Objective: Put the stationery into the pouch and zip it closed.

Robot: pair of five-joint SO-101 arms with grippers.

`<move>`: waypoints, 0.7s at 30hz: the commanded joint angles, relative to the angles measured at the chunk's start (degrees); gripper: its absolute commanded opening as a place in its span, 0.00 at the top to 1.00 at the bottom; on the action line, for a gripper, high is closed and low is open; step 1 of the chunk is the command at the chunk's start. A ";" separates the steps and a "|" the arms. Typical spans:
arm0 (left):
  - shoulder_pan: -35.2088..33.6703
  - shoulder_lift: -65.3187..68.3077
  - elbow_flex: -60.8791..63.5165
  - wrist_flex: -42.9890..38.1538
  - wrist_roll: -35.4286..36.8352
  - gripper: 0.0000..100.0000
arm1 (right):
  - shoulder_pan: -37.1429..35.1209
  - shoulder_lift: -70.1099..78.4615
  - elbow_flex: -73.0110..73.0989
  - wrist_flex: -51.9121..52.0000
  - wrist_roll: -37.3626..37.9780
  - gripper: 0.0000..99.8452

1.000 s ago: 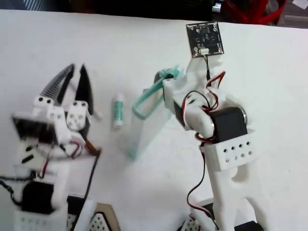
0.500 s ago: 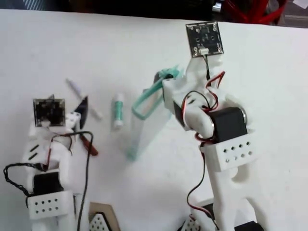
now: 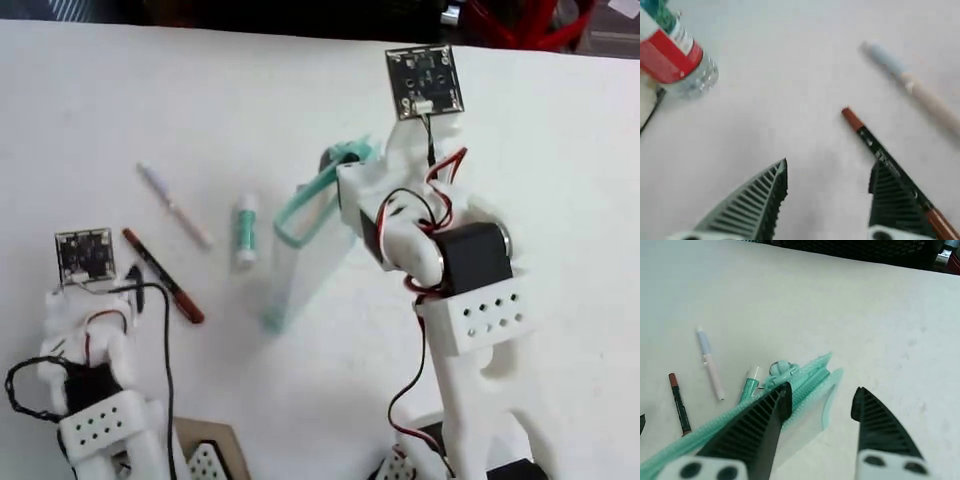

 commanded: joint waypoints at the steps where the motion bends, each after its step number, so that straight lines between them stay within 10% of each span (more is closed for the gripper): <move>1: -0.75 -0.31 -9.41 16.88 -0.79 0.79 | -0.66 1.01 4.92 -0.92 0.88 0.80; 8: 4.53 -0.04 -21.27 31.47 0.18 0.79 | -0.66 1.01 5.19 -1.10 0.88 0.80; 21: 18.51 19.47 -28.57 19.60 20.84 0.79 | -0.66 1.01 5.27 -0.92 0.88 0.80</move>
